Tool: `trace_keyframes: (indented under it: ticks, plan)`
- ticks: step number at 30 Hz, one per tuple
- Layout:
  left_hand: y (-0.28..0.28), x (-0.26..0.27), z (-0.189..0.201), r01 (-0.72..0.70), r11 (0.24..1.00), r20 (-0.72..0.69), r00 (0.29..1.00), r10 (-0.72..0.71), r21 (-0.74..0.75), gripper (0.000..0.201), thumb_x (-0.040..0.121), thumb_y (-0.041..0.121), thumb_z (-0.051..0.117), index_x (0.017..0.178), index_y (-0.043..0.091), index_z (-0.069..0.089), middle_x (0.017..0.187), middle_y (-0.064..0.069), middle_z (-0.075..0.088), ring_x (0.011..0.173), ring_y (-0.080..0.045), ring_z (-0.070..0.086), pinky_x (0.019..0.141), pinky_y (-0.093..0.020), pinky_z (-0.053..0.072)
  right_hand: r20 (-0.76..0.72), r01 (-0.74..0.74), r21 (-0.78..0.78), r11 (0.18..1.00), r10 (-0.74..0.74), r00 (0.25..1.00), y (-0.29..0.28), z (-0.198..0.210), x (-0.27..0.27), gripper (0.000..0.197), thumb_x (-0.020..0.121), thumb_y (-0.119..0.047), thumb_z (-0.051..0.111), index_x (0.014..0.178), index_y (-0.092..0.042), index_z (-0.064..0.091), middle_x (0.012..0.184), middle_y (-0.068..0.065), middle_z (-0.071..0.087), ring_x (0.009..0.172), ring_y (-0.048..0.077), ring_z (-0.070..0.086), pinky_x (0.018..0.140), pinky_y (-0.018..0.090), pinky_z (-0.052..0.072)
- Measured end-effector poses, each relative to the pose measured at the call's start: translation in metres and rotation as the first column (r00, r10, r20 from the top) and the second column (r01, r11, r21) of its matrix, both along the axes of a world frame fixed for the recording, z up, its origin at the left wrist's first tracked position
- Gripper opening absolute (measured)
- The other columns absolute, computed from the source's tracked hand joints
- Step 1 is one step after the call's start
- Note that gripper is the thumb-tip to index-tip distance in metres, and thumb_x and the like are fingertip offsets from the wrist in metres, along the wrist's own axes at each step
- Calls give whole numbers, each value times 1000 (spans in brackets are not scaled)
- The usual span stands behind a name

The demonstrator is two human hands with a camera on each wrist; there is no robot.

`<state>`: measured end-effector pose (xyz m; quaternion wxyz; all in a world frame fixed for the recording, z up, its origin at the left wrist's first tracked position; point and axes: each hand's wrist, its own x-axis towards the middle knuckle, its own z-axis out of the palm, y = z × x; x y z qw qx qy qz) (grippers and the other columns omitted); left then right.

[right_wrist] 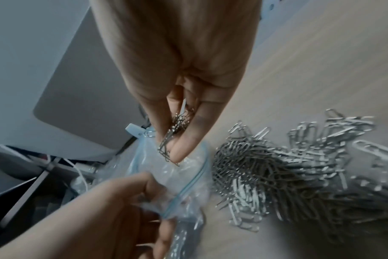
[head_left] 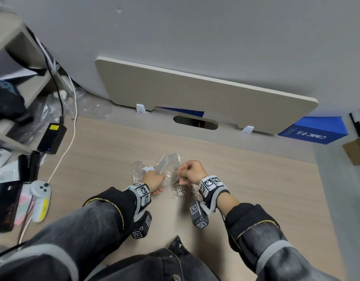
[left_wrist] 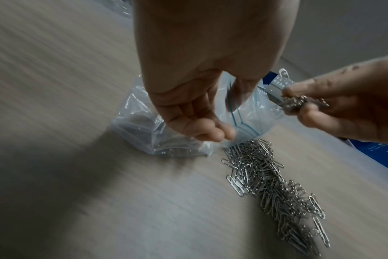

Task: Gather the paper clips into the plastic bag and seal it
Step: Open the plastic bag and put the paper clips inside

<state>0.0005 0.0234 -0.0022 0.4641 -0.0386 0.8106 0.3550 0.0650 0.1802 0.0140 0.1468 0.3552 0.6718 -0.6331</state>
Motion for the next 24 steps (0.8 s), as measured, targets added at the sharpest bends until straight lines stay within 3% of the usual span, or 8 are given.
trace_keyframes:
  ticks: [3, 7, 10, 12, 14, 16, 19, 24]
  plan:
    - [-1, 3, 0, 23, 1000, 27, 999, -23, 3, 25, 91, 18, 44, 76, 1, 53, 55, -10, 61, 36, -18, 50, 32, -18, 34, 9, -25, 134, 991, 24, 1000, -20, -1, -14, 15, 83, 1, 69, 77, -9, 58, 71, 5, 58, 53, 19, 62, 51, 30, 59]
    - [-7, 4, 4, 31, 1000, 42, 999, -31, 7, 15, 86, 11, 42, 82, 0, 51, 54, -11, 60, 36, -19, 48, 33, -18, 33, 76, -254, 408, 877, 245, 967, -35, -1, -17, 5, 84, -14, 64, 81, -12, 66, 80, 5, 66, 77, 25, 64, 78, 31, 54]
    - [-13, 2, 3, 9, 1000, 45, 999, -9, 1, 23, 86, 8, 41, 96, -8, 53, 54, -11, 59, 37, -20, 48, 32, -18, 33, 28, -240, 403, 883, 250, 968, -28, 3, -16, 14, 88, -14, 55, 81, -16, 67, 78, 8, 70, 76, 31, 70, 78, 47, 57]
    - [-17, 1, 1, -8, 1000, 29, 1000, 8, -7, 30, 87, 8, 39, 104, -13, 55, 54, -11, 58, 38, -20, 48, 31, -17, 32, -10, -187, 505, 843, 222, 975, -18, 7, -13, 17, 88, -12, 52, 86, -17, 68, 84, 4, 70, 79, 29, 69, 79, 42, 56]
    - [-19, -1, 4, -59, 998, -7, 998, 58, -16, 27, 88, 7, 41, 103, -9, 57, 54, -9, 54, 39, -18, 46, 30, -14, 30, 25, -180, 658, 731, 218, 976, -5, 9, -5, 18, 88, -14, 51, 94, -17, 68, 96, 4, 70, 90, 26, 65, 79, 33, 52]
    - [-21, -4, 6, -114, 993, -39, 993, 113, -20, 19, 86, 3, 42, 97, -2, 57, 54, -7, 50, 39, -18, 44, 30, -14, 28, 171, -324, 737, 593, 300, 939, 2, 4, 8, 22, 89, -21, 52, 108, -17, 62, 112, 5, 63, 100, 26, 61, 82, 35, 51]
    - [-22, -7, 7, -137, 990, -35, 990, 136, -14, 19, 84, 1, 40, 92, -2, 57, 52, -6, 47, 40, -17, 41, 35, -17, 28, 409, -626, 696, 352, 522, 749, -4, -13, 27, 47, 86, -42, 59, 125, -20, 47, 124, 8, 46, 112, 30, 49, 86, 41, 50]
    - [-23, -3, 6, -113, 993, -16, 994, 113, -22, 26, 87, 4, 37, 98, -2, 60, 52, -5, 47, 39, -16, 40, 32, -15, 28, 475, -710, 685, 161, 641, 603, -18, -31, 32, 87, 63, -71, 67, 132, -28, 36, 133, 8, 36, 116, 33, 41, 90, 46, 46]
